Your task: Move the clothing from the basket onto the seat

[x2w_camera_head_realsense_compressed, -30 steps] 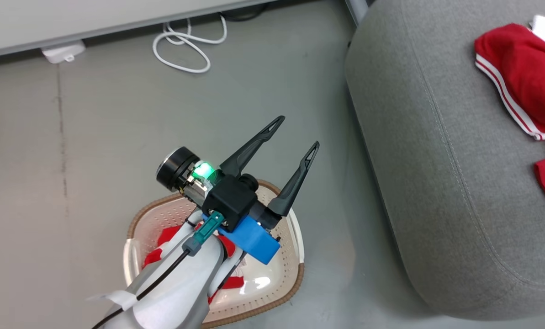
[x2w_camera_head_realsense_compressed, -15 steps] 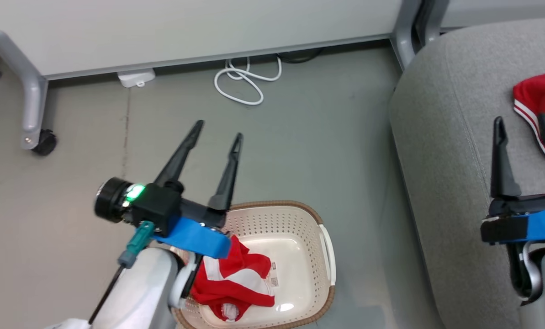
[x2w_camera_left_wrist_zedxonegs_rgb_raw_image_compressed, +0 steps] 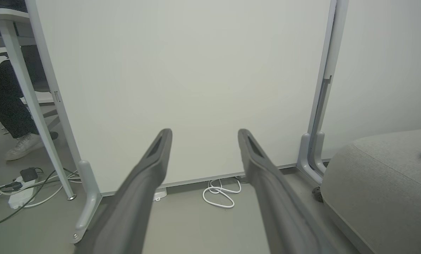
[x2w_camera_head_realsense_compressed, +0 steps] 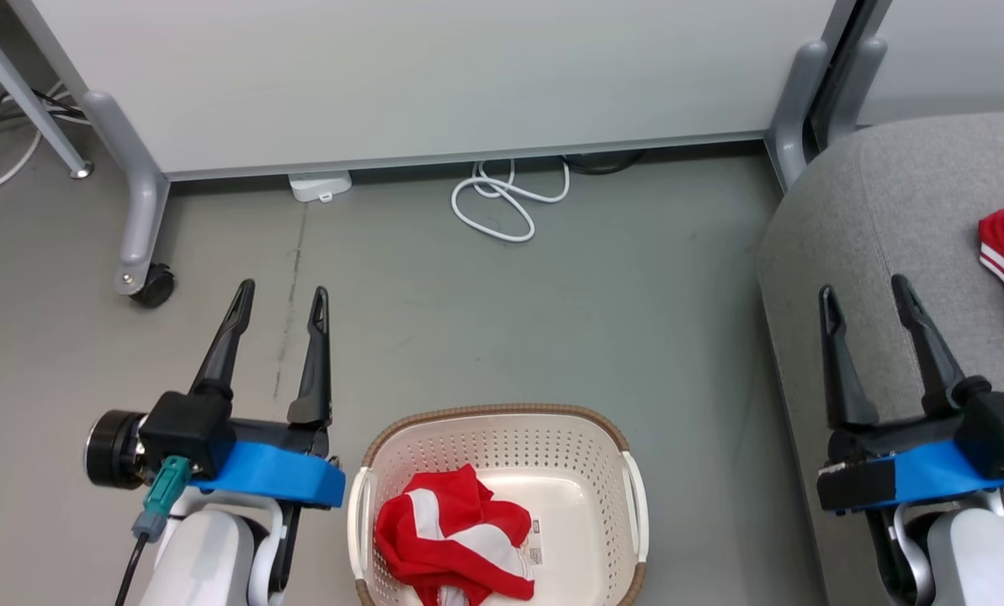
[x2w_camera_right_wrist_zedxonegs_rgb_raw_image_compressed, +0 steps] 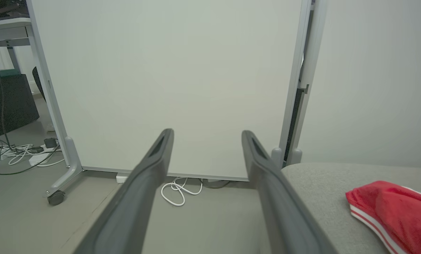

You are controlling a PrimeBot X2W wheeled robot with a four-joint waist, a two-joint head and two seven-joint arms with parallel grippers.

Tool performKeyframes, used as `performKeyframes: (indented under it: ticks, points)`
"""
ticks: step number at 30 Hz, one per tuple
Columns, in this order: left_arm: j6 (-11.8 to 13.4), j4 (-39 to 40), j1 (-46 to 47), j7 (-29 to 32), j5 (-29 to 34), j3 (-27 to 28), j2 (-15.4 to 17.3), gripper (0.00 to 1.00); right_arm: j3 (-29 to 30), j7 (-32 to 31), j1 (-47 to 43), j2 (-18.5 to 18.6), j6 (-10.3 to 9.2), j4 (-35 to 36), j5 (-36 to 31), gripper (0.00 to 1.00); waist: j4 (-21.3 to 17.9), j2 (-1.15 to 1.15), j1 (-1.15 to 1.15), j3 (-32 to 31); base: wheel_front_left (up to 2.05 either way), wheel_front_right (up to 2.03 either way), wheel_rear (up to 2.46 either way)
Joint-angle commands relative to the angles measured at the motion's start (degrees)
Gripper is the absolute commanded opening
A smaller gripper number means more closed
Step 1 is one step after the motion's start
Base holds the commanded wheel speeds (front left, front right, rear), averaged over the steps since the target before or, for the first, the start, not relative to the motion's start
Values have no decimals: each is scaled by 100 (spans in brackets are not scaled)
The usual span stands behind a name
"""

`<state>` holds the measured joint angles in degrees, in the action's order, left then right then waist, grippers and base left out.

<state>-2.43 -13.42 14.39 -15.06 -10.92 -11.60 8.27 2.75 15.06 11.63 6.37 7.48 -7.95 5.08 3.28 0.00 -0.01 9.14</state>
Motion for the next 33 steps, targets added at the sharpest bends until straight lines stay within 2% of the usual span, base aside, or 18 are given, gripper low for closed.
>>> performKeyframes:
  ticks: [1,16,33]
  points:
    - [-38,31,-152,-18,70,123,-40,100,-9,19,-169,-48,3,40,-51,100,69,0,1,-93,0,0,0]
    - [-195,180,-658,-18,357,611,-325,100,66,19,-681,-292,3,69,-92,100,256,0,1,-407,0,0,0]
    - [-298,219,-769,-18,486,825,-463,100,199,19,-892,-349,3,62,-94,100,252,0,1,-431,0,0,0]
